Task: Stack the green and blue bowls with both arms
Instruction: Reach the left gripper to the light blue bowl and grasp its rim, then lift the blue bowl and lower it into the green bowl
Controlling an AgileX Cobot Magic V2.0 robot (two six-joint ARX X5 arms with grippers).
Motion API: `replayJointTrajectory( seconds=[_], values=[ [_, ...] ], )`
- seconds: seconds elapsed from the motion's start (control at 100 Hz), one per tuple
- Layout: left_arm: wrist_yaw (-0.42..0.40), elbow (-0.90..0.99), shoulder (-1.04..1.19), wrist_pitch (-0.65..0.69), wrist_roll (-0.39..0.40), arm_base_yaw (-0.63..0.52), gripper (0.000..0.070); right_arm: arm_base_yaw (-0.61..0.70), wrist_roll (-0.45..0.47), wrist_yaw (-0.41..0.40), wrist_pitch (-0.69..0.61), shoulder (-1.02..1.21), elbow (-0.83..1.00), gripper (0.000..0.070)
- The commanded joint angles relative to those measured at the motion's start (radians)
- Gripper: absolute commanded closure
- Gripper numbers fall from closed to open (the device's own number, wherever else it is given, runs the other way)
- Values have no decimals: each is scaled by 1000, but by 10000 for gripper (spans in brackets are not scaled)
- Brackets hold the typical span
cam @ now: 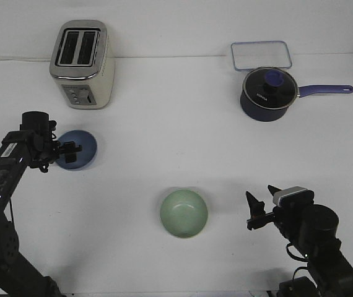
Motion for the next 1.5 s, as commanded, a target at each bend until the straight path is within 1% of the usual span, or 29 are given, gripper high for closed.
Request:
replayJointTrajectory(
  seconds=[0.0, 0.02, 0.28, 0.36, 0.56, 0.63, 0.72, 0.86, 0.94, 1.1, 1.19, 1.35, 1.49],
  values=[
    [0, 23, 19, 11, 8, 1, 700, 1, -7, -4, 8, 3, 10, 236],
    [0, 23, 19, 12, 9, 1, 685, 1, -7, -4, 8, 3, 10, 236],
    [8, 45, -13, 7, 37, 1, 688, 1, -6, -4, 8, 3, 10, 236],
    [58, 53, -52, 3, 52, 1, 688, 1, -3, -4, 8, 3, 10, 236],
    [228, 64, -208, -82, 51, -9, 688, 1, -2, -10, 7, 3, 10, 236],
    [258, 64, -258, -109, 51, -30, 688, 1, 4, -27, 7, 3, 10, 236],
    [286, 64, -320, -148, 51, -74, 688, 1, 6, -29, 6, 3, 10, 236],
    [369, 64, -383, -190, 43, -192, 688, 1, 6, -29, -7, 3, 10, 236],
    [391, 64, -391, -204, 26, -281, 688, 1, 5, -29, -14, 3, 10, 236],
    [391, 64, -370, -200, 0, -498, 688, 1, 5, -29, -18, 3, 10, 236],
    [382, 64, -336, -187, -9, -598, 688, 1, 5, -29, -18, 3, 10, 236],
    [373, 64, -243, -176, -22, -735, 688, 1, 5, -29, -21, 3, 10, 236],
    [342, 64, -167, -142, -26, -814, 688, 1, 4, -29, -21, 3, 10, 236]
  ],
)
